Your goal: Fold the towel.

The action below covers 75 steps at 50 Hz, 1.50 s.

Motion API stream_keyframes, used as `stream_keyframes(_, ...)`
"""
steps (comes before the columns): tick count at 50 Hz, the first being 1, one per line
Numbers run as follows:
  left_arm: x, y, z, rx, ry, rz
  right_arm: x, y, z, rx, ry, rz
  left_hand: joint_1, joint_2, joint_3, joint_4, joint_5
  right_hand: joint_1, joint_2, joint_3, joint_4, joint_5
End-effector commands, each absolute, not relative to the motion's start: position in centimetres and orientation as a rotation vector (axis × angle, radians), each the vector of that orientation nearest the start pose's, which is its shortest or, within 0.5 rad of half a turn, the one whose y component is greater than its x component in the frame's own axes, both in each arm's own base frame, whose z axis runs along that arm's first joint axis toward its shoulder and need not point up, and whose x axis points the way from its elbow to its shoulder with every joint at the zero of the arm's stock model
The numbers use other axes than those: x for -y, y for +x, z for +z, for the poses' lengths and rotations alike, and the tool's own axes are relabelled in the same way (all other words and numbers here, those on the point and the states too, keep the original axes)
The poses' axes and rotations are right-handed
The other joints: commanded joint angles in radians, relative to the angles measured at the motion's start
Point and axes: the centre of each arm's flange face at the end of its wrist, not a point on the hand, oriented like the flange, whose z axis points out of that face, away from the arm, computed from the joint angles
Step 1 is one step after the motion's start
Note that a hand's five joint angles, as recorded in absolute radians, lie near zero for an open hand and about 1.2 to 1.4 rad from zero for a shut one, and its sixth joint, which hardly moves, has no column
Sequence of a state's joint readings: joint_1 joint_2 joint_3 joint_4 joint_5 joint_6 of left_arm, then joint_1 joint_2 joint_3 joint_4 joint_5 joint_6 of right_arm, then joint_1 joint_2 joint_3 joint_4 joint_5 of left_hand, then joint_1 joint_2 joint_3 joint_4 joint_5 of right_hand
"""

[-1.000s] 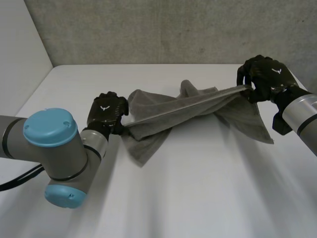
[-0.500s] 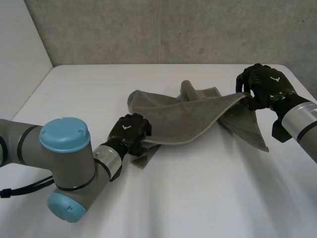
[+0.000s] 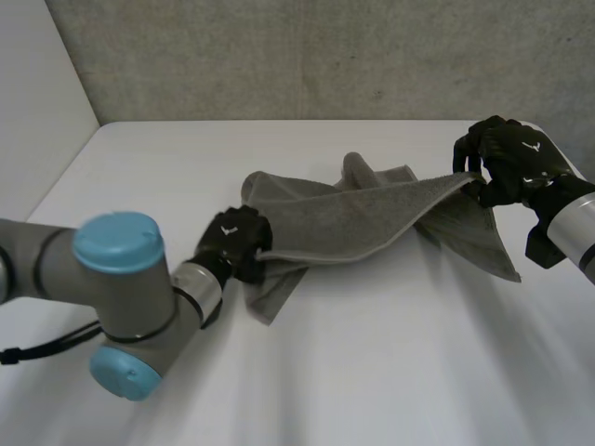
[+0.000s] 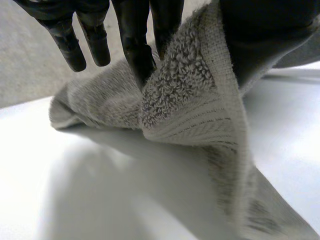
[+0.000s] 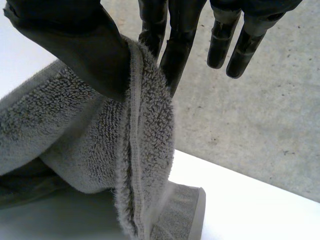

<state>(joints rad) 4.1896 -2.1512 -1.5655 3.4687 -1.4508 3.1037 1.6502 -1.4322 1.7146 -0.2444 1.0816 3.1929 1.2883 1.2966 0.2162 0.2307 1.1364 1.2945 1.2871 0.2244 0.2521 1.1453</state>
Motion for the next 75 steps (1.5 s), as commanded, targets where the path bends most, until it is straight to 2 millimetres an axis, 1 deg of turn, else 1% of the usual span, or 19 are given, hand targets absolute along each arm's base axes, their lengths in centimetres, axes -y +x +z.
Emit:
stream_keyframes(1, 26.6, -28.5, 20.3, -2.603, 0.767, -2.244, 29.7, 18.7, 25.7, -1.950, -0.618, -1.763, 0.108, 0.100, -0.042, -0.056, 0.085, 0.102, 0.109, -0.050, -0.078, 0.076)
stream_keyframes(9, 25.1, -27.5, 25.3, -2.536, 0.961, -2.293, 28.6, 18.4, 26.1, -2.032, -0.963, -1.712, 0.108, 0.100, -0.042, -0.056, 0.085, 0.102, 0.109, -0.050, -0.078, 0.076)
stream_keyframes(24, 26.4, -25.6, 25.3, -2.468, 1.266, -1.905, 28.2, 19.9, 25.5, -2.139, -1.603, -1.505, 0.108, 0.100, -0.042, -0.056, 0.085, 0.102, 0.109, -0.050, -0.078, 0.076)
stream_keyframes(32, 29.9, -26.6, 24.5, -2.385, 1.322, -1.895, 30.1, 21.7, 24.2, -2.082, -1.798, -1.487, 0.108, 0.100, -0.042, -0.056, 0.085, 0.102, 0.109, -0.050, -0.078, 0.076)
stream_keyframes(35, 32.7, -27.3, 24.7, -2.303, 1.299, -1.987, 32.6, 23.4, 24.8, -2.019, -1.848, -1.631, 0.108, 0.100, -0.042, -0.056, 0.085, 0.102, 0.109, -0.050, -0.078, 0.076)
stream_keyframes(40, 35.8, -29.2, 28.8, -1.978, 1.235, -2.307, 36.5, 26.9, 31.0, -1.809, -1.805, -2.180, 0.108, 0.100, -0.042, -0.056, 0.085, 0.102, 0.109, -0.050, -0.078, 0.076)
stream_keyframes(42, 36.4, -30.4, 34.0, -1.626, 1.146, -2.578, 37.6, 28.0, 38.3, -1.528, -1.534, -2.652, 0.108, 0.100, -0.042, -0.056, 0.085, 0.102, 0.109, -0.050, -0.078, 0.076)
stream_keyframes(43, 36.4, -30.4, 34.0, -1.625, 1.146, -2.579, 37.6, 28.0, 38.3, -1.527, -1.533, -2.654, 0.108, 0.100, -0.042, -0.056, 0.085, 0.102, 0.109, -0.050, -0.078, 0.076)
stream_keyframes(45, 35.2, -30.9, 39.8, -1.260, 1.031, -2.796, 37.5, 27.9, 43.0, -1.303, -1.253, -2.850, 0.108, 0.100, -0.042, -0.056, 0.085, 0.102, 0.109, -0.050, -0.078, 0.076)
stream_keyframes(46, 35.2, -30.9, 39.8, -1.258, 1.030, -2.797, 37.5, 27.9, 43.0, -1.302, -1.252, -2.850, 0.108, 0.100, -0.042, -0.056, 0.085, 0.102, 0.109, -0.050, -0.078, 0.076)
stream_keyframes(48, 33.9, -30.6, 44.0, -0.974, 0.941, -2.909, 36.7, 27.8, 44.6, -1.232, -1.134, -2.848, 0.108, 0.100, -0.042, -0.056, 0.085, 0.102, 0.109, -0.050, -0.078, 0.076)
stream_keyframes(52, 33.3, -29.8, 45.7, -0.882, 0.908, -2.926, 36.5, 27.4, 43.5, -1.288, -1.172, -2.790, 0.108, 0.100, -0.042, -0.056, 0.085, 0.102, 0.109, -0.050, -0.078, 0.076)
stream_keyframes(56, 34.8, -28.6, 43.9, -0.962, 0.952, -2.864, 37.7, 25.4, 39.5, -1.475, -1.253, -2.657, 0.108, 0.100, -0.042, -0.056, 0.085, 0.102, 0.109, -0.050, -0.078, 0.076)
stream_keyframes(59, 36.3, -27.5, 40.3, -1.095, 1.056, -2.778, 38.0, 24.6, 36.5, -1.583, -1.313, -2.549, 0.108, 0.100, -0.042, -0.056, 0.085, 0.102, 0.109, -0.050, -0.078, 0.076)
stream_keyframes(61, 36.6, -27.3, 36.0, -1.221, 1.182, -2.693, 37.8, 24.6, 35.1, -1.623, -1.348, -2.495, 0.108, 0.100, -0.042, -0.056, 0.085, 0.102, 0.109, -0.050, -0.078, 0.076)
stream_keyframes(67, 36.0, -27.2, 29.3, -1.368, 1.343, -2.510, 36.4, 24.1, 28.2, -1.804, -1.499, -2.239, 0.108, 0.100, -0.042, -0.056, 0.085, 0.102, 0.109, -0.050, -0.078, 0.076)
stream_keyframes(69, 35.2, -27.4, 24.6, -1.466, 1.443, -2.378, 35.8, 24.0, 26.2, -1.848, -1.526, -2.157, 0.108, 0.100, -0.042, -0.056, 0.085, 0.102, 0.109, -0.050, -0.078, 0.076)
stream_keyframes(72, 34.9, -27.4, 22.2, -1.515, 1.491, -2.306, 34.0, 23.9, 22.4, -1.909, -1.571, -1.984, 0.108, 0.100, -0.042, -0.056, 0.085, 0.102, 0.109, -0.050, -0.078, 0.076)
stream_keyframes(75, 33.0, -27.8, 15.6, -1.664, 1.636, -2.134, 32.3, 24.0, 19.3, -1.939, -1.585, -1.866, 0.108, 0.100, -0.042, -0.056, 0.085, 0.102, 0.109, -0.050, -0.078, 0.076)
